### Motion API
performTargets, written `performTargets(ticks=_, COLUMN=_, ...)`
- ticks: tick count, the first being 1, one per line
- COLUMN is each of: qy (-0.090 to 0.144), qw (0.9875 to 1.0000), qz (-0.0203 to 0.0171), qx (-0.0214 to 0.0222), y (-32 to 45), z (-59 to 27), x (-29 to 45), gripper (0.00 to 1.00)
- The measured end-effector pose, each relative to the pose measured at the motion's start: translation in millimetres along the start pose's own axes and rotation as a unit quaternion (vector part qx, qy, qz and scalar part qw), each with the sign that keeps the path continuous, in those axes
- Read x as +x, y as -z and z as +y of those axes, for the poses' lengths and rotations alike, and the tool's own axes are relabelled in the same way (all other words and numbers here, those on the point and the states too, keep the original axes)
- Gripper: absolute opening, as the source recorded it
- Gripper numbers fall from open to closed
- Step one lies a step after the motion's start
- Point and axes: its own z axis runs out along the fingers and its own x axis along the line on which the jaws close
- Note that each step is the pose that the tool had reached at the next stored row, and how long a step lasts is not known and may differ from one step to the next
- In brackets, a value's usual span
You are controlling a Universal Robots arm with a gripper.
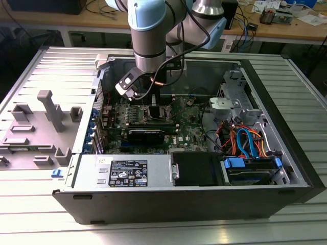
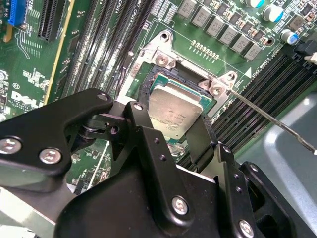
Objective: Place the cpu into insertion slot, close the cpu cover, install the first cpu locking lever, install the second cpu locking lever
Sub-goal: 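Place the cpu into insertion slot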
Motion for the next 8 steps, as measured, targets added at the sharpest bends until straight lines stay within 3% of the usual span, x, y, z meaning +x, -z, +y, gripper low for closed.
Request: performTargets(ticks=8, qy=-0.001, qw=1.0, qz=-0.0001, qx=-0.0001, y=0.1, z=0.0, x=0.0, gripper=0.54)
